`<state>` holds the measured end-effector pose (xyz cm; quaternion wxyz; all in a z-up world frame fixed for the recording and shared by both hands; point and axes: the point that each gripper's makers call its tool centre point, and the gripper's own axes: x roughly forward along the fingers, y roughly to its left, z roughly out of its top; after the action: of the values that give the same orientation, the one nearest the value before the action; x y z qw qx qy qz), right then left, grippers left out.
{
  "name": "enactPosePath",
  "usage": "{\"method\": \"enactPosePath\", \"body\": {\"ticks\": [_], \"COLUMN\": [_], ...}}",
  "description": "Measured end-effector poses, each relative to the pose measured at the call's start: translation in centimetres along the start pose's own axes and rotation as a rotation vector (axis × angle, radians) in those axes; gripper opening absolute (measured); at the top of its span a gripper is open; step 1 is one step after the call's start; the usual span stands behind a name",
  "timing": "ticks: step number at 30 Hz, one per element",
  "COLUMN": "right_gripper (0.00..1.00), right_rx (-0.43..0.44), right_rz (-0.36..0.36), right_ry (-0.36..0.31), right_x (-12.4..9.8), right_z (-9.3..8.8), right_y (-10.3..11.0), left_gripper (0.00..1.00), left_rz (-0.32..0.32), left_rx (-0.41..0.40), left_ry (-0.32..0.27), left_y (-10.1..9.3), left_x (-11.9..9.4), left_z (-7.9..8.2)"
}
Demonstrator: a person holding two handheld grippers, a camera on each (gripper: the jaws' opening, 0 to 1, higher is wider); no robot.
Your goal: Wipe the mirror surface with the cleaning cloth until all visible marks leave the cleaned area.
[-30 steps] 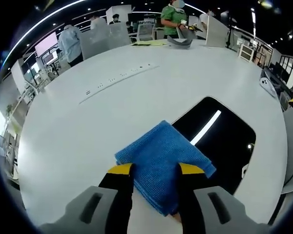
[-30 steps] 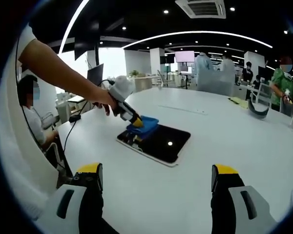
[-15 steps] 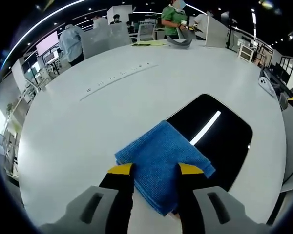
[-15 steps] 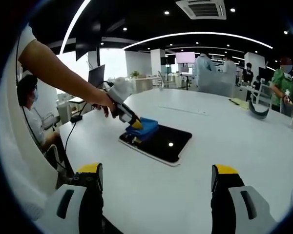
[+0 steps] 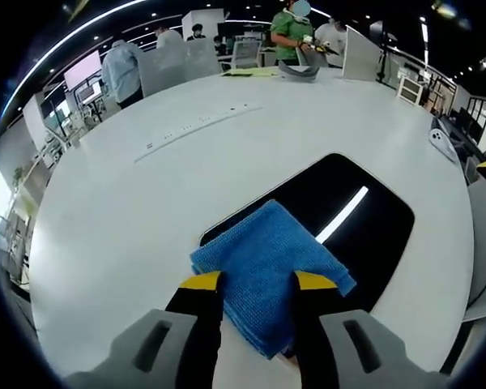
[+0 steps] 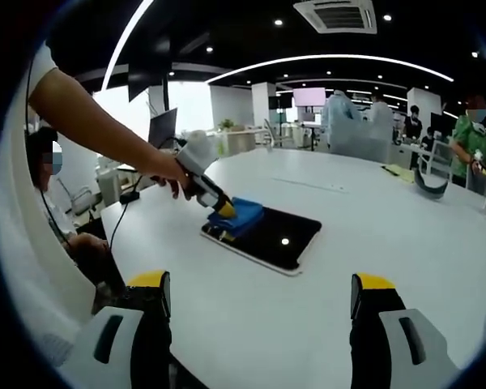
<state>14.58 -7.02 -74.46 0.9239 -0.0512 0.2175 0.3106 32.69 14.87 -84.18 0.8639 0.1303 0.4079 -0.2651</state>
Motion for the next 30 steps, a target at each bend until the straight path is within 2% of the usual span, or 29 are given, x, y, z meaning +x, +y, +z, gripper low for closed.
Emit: {"method": "enactPosePath", "body": {"ticks": [30], "right_gripper": [0.92], "right_rx": [0.007], "right_rz": [0.014], "right_ry": [-0.04], "right_x": [-0.2], "right_z": [0.6], "right_y": [0.0], "left_gripper": [0.32], "left_rz": [0.004], "left_rx": [-0.014], "left_ry": [0.008], "left_y": [-1.5], "left_x": [-1.4], "left_z": [-1.8]}}
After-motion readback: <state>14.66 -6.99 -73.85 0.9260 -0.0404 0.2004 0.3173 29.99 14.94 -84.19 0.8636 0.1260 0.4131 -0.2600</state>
